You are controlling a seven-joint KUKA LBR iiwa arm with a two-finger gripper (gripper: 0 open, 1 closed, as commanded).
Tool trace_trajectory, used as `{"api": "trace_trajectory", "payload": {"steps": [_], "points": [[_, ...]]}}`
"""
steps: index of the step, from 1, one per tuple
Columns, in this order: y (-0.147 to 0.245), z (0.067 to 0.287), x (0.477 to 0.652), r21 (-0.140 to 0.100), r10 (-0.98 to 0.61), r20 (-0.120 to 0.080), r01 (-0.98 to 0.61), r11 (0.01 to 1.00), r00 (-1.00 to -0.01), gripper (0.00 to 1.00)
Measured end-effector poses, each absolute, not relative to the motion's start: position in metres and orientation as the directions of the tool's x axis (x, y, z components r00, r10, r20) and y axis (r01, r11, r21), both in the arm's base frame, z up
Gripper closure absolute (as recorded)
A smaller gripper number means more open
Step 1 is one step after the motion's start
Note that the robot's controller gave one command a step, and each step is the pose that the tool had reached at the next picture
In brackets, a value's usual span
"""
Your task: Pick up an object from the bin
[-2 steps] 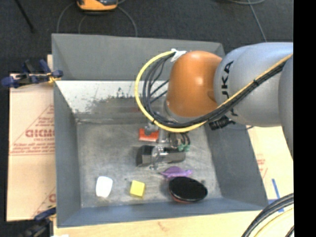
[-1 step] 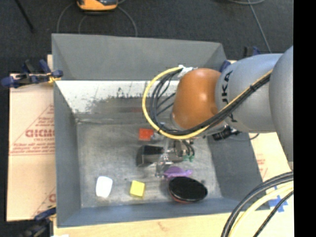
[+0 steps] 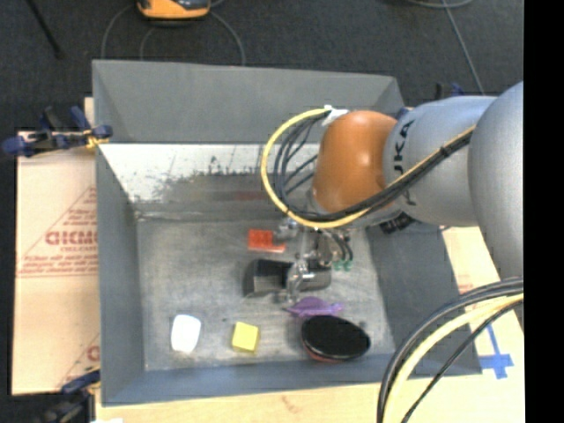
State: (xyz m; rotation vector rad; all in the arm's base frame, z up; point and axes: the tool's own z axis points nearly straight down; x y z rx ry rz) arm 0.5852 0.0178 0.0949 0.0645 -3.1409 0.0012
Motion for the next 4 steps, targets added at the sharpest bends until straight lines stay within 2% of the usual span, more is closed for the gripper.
{"api": "trace_trajectory", "payload": {"steps": [1,2,3,4], "points": [[-0.044,0.079,0.512,0.006,0.216,-0.023,0.216,0.976,-0.976,1.00],[-0.044,0.079,0.512,0.006,0.217,-0.023,0.217,0.976,-0.976,1.00],[-0.051,0.133,0.535,0.000,0.190,-0.002,0.190,0.982,-0.982,1.00],[-0.051,0.133,0.535,0.000,0.190,-0.002,0.190,0.982,-0.982,1.00]]}}
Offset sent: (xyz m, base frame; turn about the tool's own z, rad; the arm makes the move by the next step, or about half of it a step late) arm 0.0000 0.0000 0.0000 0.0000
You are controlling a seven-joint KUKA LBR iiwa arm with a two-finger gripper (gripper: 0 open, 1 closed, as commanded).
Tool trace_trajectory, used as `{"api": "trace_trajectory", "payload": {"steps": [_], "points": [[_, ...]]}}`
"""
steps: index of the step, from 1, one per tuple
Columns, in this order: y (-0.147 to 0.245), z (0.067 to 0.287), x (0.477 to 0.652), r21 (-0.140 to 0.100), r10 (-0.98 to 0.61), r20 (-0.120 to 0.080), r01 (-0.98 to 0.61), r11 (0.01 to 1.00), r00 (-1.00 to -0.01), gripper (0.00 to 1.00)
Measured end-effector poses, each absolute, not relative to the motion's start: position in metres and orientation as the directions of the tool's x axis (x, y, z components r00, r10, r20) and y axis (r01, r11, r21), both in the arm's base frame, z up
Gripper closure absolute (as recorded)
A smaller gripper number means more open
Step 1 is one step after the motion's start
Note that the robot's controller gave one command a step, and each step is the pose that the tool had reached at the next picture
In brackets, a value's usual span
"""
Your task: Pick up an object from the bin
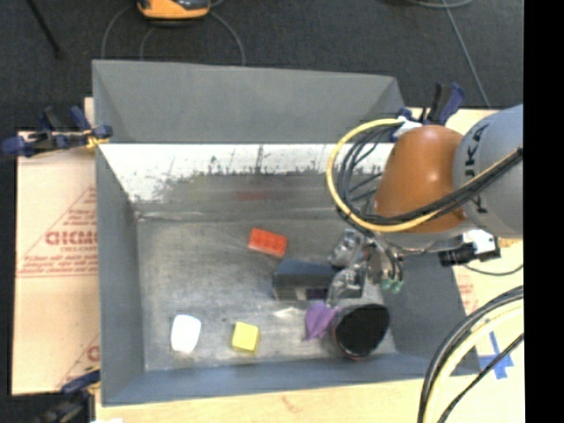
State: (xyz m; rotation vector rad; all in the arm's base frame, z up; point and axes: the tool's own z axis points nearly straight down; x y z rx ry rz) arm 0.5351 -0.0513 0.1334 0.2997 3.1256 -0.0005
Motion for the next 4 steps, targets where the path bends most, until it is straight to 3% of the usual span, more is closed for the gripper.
{"api": "trace_trajectory", "payload": {"steps": [1,2,3,4], "points": [[-0.037,0.139,0.521,-0.001,0.166,-0.001,0.166,0.986,-0.986,1.00],[-0.034,0.140,0.518,-0.001,0.159,-0.002,0.159,0.987,-0.987,1.00],[-0.052,0.143,0.551,-0.001,0.312,0.001,0.312,0.950,-0.950,1.00],[-0.052,0.143,0.551,-0.001,0.312,0.001,0.312,0.950,-0.950,1.00]]}}
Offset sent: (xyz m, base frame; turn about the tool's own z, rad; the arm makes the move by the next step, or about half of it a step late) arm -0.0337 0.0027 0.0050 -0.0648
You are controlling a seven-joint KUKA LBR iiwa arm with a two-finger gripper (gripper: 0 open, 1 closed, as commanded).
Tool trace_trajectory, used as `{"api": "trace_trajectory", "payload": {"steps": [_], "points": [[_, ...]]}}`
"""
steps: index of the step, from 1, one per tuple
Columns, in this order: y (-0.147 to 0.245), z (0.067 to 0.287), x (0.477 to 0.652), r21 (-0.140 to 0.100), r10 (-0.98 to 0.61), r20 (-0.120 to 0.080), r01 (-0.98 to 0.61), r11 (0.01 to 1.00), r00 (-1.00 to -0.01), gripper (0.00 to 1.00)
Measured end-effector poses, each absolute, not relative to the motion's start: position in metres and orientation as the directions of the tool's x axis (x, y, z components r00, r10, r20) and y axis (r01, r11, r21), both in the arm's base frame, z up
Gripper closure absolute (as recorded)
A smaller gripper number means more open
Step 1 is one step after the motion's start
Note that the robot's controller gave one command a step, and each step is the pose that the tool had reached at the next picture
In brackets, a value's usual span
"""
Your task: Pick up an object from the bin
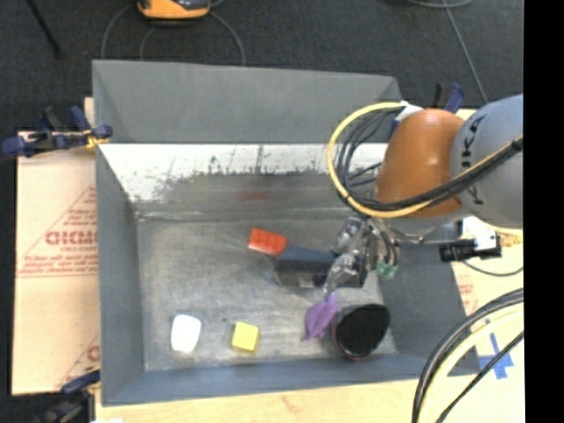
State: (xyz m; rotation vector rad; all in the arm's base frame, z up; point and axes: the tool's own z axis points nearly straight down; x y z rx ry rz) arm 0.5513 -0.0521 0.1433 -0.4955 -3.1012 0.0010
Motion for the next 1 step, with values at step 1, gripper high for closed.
{"api": "trace_trajectory", "payload": {"steps": [1], "points": [[-0.0502,0.1928,0.5403,-0.004,0.321,0.010,0.321,0.947,-0.947,1.00]]}}
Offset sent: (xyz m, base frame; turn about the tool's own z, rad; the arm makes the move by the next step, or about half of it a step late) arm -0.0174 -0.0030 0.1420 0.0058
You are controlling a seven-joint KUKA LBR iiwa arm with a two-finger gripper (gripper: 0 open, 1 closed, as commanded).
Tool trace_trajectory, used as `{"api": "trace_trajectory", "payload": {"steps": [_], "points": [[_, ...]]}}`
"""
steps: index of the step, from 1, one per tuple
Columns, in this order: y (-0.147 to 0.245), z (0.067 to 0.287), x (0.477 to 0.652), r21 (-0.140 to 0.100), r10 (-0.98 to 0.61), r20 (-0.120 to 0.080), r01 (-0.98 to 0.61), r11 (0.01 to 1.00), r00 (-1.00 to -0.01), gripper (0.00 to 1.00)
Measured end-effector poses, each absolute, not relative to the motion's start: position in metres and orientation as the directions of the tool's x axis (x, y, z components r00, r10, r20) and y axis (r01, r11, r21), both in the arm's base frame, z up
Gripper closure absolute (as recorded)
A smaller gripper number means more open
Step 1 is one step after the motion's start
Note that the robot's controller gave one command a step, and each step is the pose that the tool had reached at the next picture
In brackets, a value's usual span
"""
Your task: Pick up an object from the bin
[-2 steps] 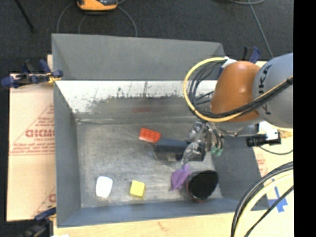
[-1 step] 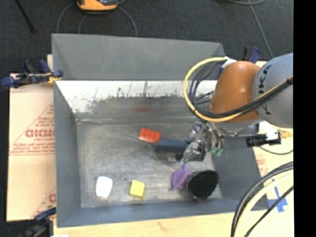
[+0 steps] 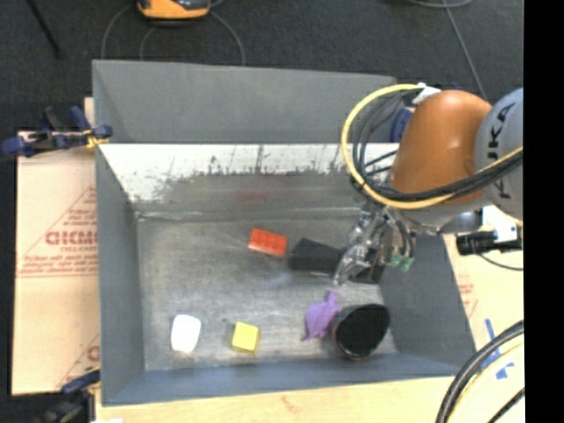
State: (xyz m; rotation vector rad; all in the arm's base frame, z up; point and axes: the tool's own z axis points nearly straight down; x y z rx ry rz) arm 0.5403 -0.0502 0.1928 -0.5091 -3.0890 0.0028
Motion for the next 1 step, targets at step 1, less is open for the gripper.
{"api": "trace_trajectory", "payload": {"steps": [1], "points": [[-0.0532,0.2550,0.5362,-0.002,0.319,0.006,0.319,0.948,-0.948,1.00]]}}
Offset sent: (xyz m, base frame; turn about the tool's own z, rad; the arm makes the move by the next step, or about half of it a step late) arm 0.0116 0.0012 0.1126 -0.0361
